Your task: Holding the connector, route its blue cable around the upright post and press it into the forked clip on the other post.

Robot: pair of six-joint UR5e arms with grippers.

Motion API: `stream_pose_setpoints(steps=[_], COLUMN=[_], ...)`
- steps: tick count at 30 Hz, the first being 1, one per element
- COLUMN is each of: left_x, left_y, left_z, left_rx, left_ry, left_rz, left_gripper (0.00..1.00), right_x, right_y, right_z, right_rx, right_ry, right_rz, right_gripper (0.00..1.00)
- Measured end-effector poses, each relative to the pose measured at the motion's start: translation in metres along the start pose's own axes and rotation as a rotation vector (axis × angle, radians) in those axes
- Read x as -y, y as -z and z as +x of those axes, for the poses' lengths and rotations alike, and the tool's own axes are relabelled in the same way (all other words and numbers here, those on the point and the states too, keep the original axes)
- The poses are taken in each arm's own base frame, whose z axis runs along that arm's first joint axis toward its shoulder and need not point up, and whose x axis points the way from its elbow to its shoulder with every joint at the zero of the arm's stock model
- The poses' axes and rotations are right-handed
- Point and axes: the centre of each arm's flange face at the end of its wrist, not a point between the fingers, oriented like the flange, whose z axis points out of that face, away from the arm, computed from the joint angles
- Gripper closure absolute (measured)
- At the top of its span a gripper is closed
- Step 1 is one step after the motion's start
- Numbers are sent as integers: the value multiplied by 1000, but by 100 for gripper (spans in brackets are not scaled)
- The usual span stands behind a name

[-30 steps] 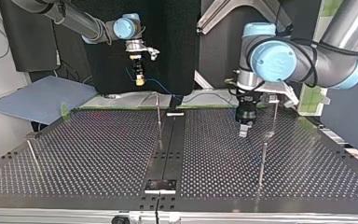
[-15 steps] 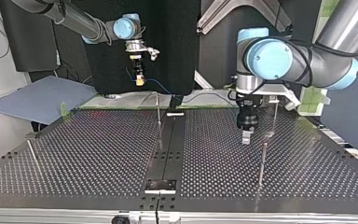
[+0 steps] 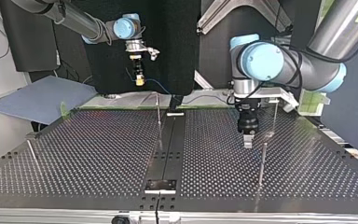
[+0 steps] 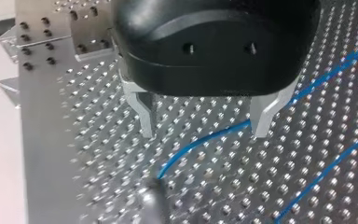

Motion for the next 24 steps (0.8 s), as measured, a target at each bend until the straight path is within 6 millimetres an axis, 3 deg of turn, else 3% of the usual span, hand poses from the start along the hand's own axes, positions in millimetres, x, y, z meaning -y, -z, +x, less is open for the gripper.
stream_pose_setpoints(steps=[24], left_x=[9], left_y=[-14], left_z=[-12], left_rx=[133], left_ry=[20], left_rz=[-89], left_gripper=[0], right_x=[0], right_y=[0], right_z=[0], right_rx=[-1], right_ry=[0], right_rz=[0], right_gripper=[100])
